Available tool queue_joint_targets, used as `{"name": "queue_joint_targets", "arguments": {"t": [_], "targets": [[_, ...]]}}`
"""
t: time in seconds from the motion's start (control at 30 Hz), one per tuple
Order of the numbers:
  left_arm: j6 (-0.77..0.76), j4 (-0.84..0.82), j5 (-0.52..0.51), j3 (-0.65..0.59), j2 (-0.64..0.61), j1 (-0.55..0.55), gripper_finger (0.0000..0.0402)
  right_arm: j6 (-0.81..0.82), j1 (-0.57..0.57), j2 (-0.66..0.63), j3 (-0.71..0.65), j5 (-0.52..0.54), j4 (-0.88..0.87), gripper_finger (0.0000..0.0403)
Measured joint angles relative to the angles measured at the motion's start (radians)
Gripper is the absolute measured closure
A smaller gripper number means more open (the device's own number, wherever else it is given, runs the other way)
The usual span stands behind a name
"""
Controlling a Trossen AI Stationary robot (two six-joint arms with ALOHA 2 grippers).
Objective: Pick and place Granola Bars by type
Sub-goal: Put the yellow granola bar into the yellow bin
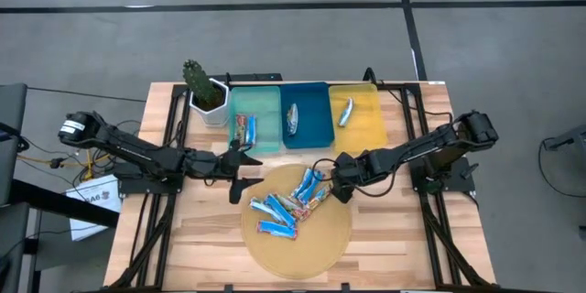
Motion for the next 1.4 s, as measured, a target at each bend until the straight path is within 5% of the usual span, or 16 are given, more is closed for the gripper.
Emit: {"name": "queue_joint_targets", "arguments": {"t": [0.33,1.4], "targets": [[-0.013,0.109,-0.037,-0.085,0.0,-0.041,0.0152,0.01,0.005,0.001,0.0,-0.045,0.041,0.016],[-0.059,0.093,-0.002,-0.084,0.0,-0.043,0.0152,0.01,0.003,0.004,-0.05,-0.074,0.148,0.0212]]}}
